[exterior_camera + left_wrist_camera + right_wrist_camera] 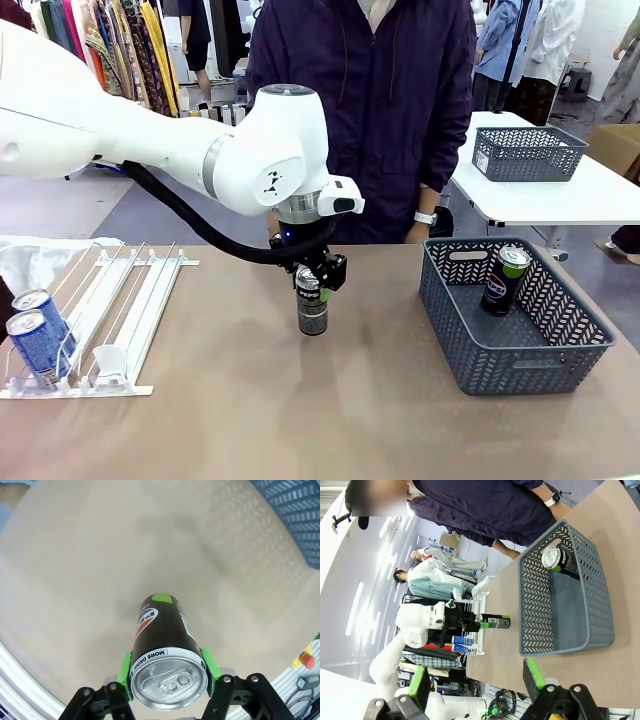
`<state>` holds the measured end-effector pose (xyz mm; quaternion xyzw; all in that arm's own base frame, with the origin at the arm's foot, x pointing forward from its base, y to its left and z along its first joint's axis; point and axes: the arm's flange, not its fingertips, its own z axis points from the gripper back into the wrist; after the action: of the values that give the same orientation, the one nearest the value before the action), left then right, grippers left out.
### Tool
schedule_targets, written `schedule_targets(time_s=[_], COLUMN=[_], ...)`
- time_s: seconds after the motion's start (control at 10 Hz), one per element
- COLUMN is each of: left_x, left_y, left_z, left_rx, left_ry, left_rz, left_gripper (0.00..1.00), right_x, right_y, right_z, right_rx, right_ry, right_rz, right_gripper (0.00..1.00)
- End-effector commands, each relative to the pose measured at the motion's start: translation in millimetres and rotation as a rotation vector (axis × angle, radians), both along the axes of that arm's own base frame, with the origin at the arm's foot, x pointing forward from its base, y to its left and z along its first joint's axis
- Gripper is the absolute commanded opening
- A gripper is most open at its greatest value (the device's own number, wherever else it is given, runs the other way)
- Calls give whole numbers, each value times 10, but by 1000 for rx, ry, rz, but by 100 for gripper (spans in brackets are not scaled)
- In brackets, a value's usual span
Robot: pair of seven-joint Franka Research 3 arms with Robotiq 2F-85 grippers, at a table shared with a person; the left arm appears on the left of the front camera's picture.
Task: Retrieve and store the cans from the dispenser.
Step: Pick up the last remaining can from one row of the Automatic Can Dispenser and place it in the middle of the table.
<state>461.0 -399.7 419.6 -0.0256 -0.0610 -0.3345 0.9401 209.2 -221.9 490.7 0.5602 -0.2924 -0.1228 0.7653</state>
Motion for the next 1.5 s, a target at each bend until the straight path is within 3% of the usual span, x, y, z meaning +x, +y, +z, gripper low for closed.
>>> schedule_targets(time_s=[0.0,0.3,0.4,0.5,0.8,1.0,1.2,1.3,1.4], left_x=[-75,-56,-58,-48,-44,-243,-493,-555,-668], left_y=[104,93,93,99,194,558,1253,1786,2540], left_z=[-14,-81,-88,-82,92,863,1506,1679,1814], left_rx=[4,-10,-11,-11,-26,-103,-228,-284,-466], left_ry=[-25,-14,-6,-7,-37,-189,-221,-220,-152], left_rz=[28,19,13,9,24,57,121,202,221], left_gripper=[0,0,55,100,100,100,100,100,100], right_x=[14,14,14,14,14,14,14,14,14], right_y=[-17,-17,-17,-17,-17,-17,-17,-17,-17], right_z=[18,18,18,18,18,18,18,18,18], right_rx=[5,5,5,5,5,5,5,5,5], right_ry=[-34,-34,-34,-34,-34,-34,-34,-34,-34], right_rz=[4,4,4,4,4,4,4,4,4], right_gripper=[100,100,100,100,100,100,100,100,100])
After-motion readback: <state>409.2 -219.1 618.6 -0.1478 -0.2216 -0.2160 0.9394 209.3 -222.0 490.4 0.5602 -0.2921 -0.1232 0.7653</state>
